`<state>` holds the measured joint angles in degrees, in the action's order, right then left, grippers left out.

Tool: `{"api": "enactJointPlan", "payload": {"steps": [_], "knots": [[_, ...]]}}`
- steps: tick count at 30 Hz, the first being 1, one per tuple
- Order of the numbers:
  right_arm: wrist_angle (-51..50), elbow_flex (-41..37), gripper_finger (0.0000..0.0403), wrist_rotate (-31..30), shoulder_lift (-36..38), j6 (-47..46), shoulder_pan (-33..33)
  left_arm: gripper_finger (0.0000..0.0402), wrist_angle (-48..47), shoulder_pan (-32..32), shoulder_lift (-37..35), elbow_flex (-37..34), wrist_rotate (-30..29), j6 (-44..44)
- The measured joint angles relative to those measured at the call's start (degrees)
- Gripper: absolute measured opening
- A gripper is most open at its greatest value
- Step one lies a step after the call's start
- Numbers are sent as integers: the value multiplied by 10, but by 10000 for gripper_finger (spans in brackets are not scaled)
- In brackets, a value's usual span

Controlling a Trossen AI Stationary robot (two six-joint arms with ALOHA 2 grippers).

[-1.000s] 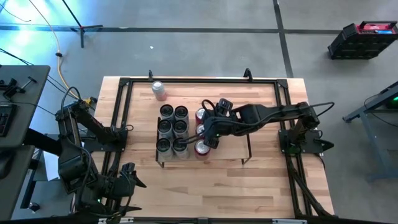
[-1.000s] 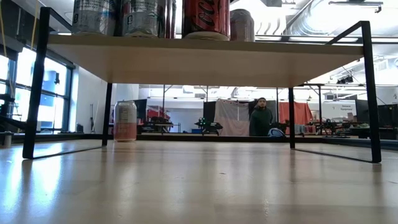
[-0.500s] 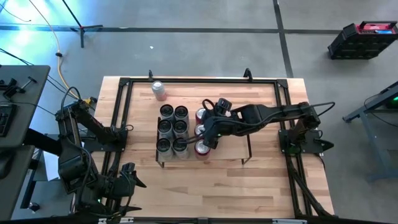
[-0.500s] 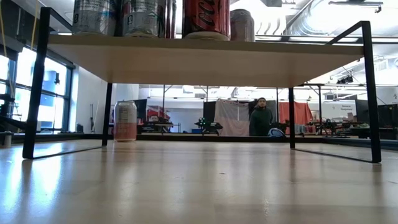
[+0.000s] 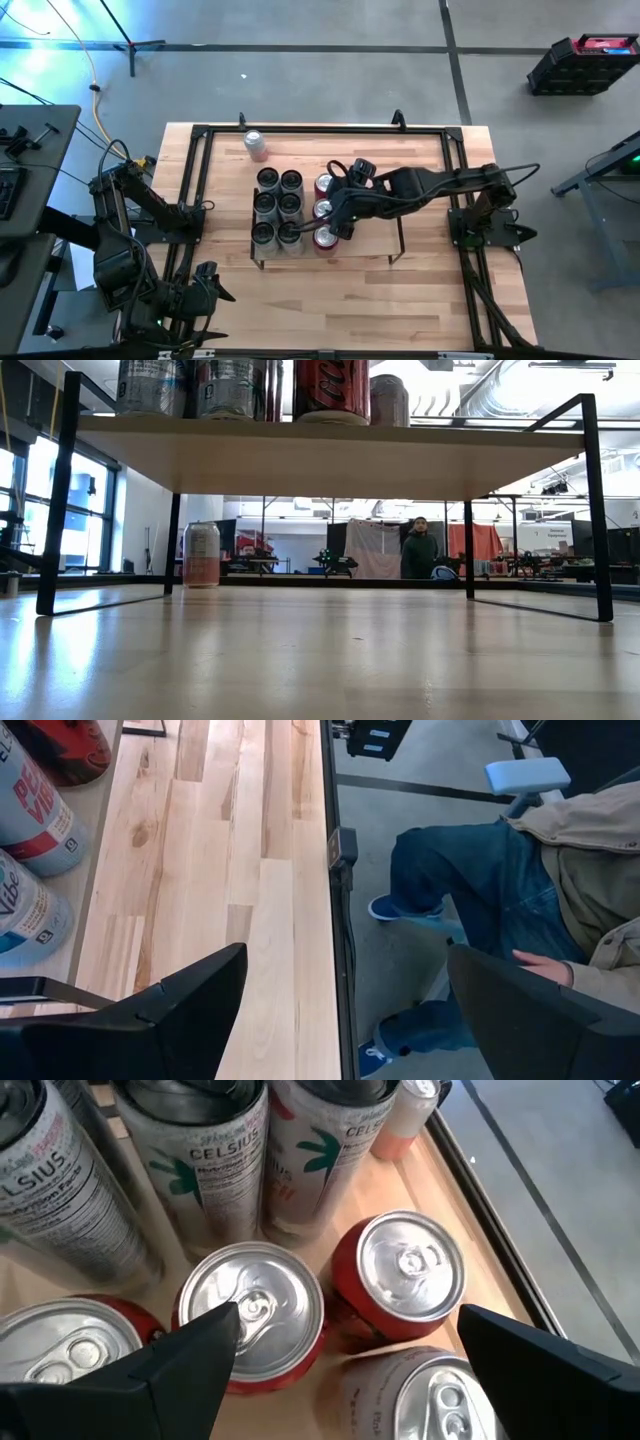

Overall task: Place canned beverage on shelf
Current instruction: Adjust the red soda cans on the shelf

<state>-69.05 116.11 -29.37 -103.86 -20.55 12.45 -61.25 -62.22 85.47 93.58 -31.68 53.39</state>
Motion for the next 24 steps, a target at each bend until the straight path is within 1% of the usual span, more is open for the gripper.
{"api": "enactJointPlan", "payload": {"steps": [12,24], "knots": [[-47,0,362,8,-1,-45,0,335,0,0,0,0,0,0],[-14,16,362,4,1,-19,4,335,0,0,0,0,0,0]]}}
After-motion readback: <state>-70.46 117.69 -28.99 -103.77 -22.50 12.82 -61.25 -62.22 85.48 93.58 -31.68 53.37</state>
